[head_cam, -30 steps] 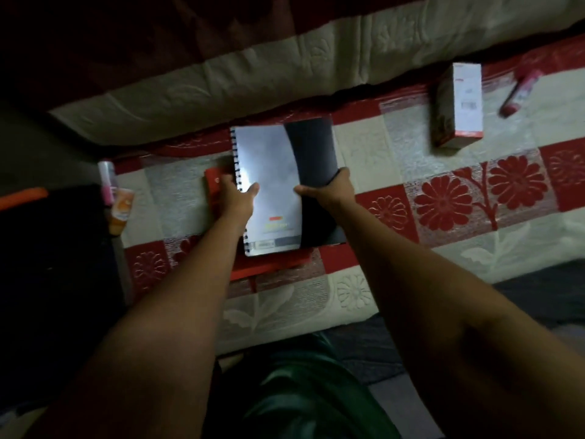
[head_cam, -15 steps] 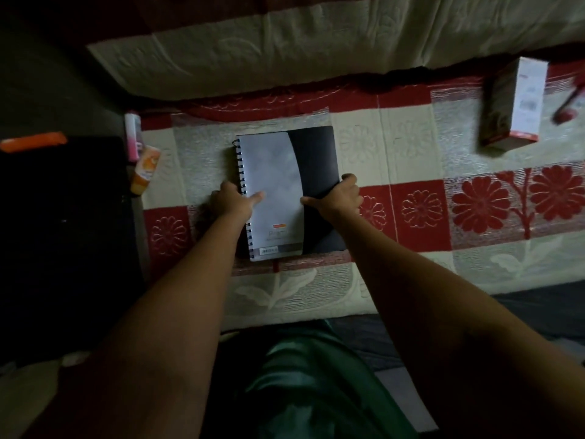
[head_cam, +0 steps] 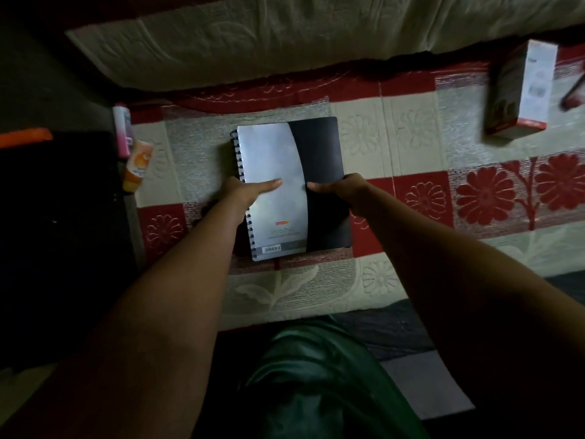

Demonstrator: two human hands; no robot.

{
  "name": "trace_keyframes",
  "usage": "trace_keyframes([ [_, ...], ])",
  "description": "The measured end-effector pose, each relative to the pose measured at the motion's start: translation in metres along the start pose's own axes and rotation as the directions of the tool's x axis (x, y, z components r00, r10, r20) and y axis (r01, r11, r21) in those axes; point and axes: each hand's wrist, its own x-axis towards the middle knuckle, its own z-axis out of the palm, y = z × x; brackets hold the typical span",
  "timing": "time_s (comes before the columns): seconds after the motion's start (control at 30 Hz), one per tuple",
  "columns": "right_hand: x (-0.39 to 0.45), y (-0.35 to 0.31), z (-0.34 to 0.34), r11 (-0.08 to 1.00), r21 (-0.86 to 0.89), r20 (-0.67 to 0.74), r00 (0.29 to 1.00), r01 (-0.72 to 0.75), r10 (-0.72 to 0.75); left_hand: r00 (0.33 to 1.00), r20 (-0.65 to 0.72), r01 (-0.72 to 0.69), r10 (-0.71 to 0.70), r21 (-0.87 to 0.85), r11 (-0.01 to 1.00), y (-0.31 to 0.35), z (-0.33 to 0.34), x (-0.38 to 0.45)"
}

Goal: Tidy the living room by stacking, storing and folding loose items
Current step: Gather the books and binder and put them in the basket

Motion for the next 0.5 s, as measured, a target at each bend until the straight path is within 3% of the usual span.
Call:
trace_keyframes([
  [0.23, -0.057, -0.016, -0.018, 0.997, -0.004, 0.022, 0.996, 0.083, -0.083, 0.983, 0.086, -0.158, 0.160, -0.024, 0.987, 0.030, -0.013, -0.049],
  [0.5, -0.210, -0.042, -0.065, 0.961, 0.118, -0.058, 0.968, 0.249, -0.243, 0.931, 0.184, -0.323, 0.316, 0.007, 0.946, 0.094, -0.036, -0.184],
])
